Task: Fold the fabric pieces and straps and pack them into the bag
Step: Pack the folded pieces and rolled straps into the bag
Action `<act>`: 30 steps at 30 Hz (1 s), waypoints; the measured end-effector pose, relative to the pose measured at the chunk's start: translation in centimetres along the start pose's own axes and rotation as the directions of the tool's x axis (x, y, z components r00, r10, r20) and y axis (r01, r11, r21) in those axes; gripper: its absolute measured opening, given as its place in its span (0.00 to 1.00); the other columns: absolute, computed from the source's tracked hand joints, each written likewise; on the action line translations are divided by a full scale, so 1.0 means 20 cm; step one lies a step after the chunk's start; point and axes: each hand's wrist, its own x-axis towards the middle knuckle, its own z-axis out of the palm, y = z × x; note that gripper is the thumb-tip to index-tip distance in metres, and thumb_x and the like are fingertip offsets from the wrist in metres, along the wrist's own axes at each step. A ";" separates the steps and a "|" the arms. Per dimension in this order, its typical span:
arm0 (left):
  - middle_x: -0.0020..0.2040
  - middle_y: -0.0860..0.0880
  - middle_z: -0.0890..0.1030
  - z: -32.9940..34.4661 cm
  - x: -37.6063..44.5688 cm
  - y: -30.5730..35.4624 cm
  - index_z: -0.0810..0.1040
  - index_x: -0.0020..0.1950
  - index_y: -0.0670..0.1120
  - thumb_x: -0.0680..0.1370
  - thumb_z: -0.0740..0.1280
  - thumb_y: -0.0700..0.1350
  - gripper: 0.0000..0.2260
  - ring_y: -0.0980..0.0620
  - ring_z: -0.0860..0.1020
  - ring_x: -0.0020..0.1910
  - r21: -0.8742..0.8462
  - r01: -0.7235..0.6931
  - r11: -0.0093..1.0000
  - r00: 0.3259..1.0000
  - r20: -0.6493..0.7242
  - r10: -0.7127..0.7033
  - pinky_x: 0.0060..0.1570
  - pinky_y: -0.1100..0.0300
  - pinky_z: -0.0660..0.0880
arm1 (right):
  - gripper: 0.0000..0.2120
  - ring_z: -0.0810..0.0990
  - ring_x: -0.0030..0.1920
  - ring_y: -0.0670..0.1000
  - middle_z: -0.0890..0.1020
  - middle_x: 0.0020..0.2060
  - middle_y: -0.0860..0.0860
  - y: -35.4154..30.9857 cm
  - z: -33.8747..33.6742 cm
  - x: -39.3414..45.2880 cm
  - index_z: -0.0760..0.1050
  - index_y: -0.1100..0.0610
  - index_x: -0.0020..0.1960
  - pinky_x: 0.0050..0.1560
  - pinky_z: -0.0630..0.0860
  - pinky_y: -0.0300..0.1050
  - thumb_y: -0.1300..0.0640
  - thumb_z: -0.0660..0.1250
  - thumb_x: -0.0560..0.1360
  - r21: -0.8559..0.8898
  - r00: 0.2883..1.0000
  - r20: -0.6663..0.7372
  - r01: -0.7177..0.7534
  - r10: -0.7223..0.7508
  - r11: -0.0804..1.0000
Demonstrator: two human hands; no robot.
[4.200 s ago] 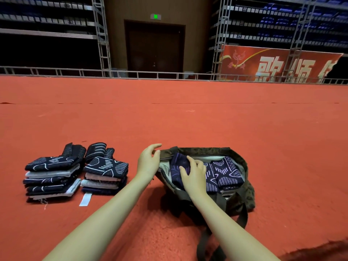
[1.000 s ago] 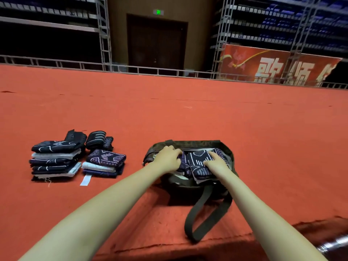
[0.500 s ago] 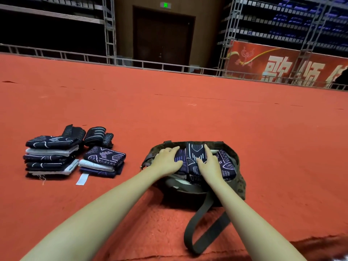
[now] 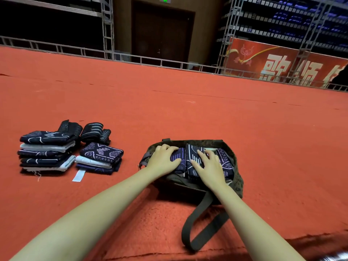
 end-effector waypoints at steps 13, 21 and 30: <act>0.49 0.51 0.76 -0.48 -0.23 -0.17 0.78 0.58 0.50 0.76 0.64 0.40 0.13 0.56 0.74 0.44 -0.214 -0.004 0.977 0.977 -0.209 -0.042 0.49 0.62 0.70 | 0.22 0.67 0.65 0.55 0.75 0.59 0.55 -0.45 -0.18 0.06 0.72 0.54 0.66 0.64 0.64 0.47 0.50 0.68 0.74 0.236 0.999 0.017 0.028 -0.033 0.971; 0.53 0.47 0.78 -0.61 -0.46 -0.77 0.75 0.63 0.48 0.76 0.63 0.41 0.16 0.46 0.77 0.49 -0.171 0.414 0.894 0.884 -0.158 -0.440 0.44 0.58 0.70 | 0.15 0.76 0.58 0.53 0.81 0.51 0.52 -0.89 0.14 0.08 0.77 0.51 0.60 0.60 0.73 0.50 0.52 0.67 0.74 0.391 0.972 0.187 0.056 -0.139 0.919; 0.48 0.49 0.78 -0.49 -0.51 -1.07 0.71 0.65 0.46 0.76 0.65 0.42 0.17 0.43 0.78 0.48 -0.349 0.457 0.818 0.826 -0.174 -0.536 0.50 0.56 0.71 | 0.18 0.74 0.60 0.56 0.80 0.57 0.54 -1.21 0.50 0.19 0.75 0.55 0.63 0.59 0.70 0.47 0.53 0.64 0.74 0.226 0.904 0.340 0.189 -0.259 0.956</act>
